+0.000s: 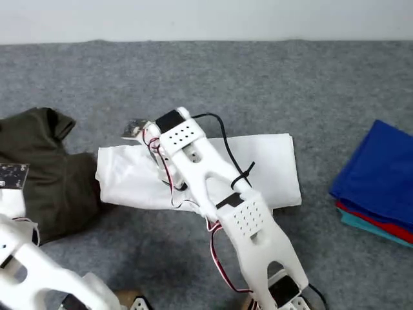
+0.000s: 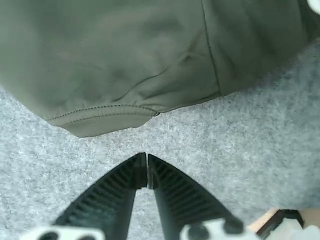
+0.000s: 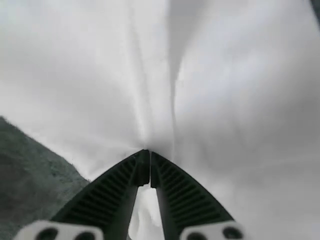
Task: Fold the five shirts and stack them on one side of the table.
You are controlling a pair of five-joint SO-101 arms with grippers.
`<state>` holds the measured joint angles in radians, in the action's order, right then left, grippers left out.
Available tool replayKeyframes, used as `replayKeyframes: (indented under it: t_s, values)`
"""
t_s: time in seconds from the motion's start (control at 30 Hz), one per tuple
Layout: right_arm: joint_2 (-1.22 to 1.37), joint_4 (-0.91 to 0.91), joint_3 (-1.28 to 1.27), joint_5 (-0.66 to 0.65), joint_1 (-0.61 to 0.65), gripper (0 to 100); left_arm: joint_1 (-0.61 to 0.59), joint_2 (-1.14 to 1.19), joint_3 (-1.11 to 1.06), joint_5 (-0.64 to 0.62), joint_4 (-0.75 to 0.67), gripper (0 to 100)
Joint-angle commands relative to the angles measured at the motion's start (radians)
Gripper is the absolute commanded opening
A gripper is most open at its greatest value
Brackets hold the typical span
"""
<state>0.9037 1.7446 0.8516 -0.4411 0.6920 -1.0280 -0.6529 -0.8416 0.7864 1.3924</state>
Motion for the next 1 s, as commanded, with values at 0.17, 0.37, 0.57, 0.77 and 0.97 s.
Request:
replayKeyframes:
  t_s: [0.17, 0.37, 0.57, 0.77, 0.97]
  values:
    - [-0.268, 0.054, 0.043, 0.098, -0.051, 1.3, -0.003, -0.037, 0.021, 0.017, -0.009, 2]
    - [-0.481, 0.051, -0.264, 0.149, -0.173, 1.5, -0.002, -0.037, 0.073, -0.029, 0.054, 2]
    - [-0.644, 0.05, -0.471, 0.16, -0.372, 7.0, -0.002, -0.037, 0.105, -0.138, 0.055, 2]
    - [-0.687, -0.021, -0.591, 0.282, -0.596, 22.8, 0.003, -0.035, 0.104, -0.192, 0.049, 2]
    - [-0.69, -0.277, -0.79, 0.273, -0.68, 24.7, 0.092, -0.035, 0.105, -0.19, 0.051, 2]
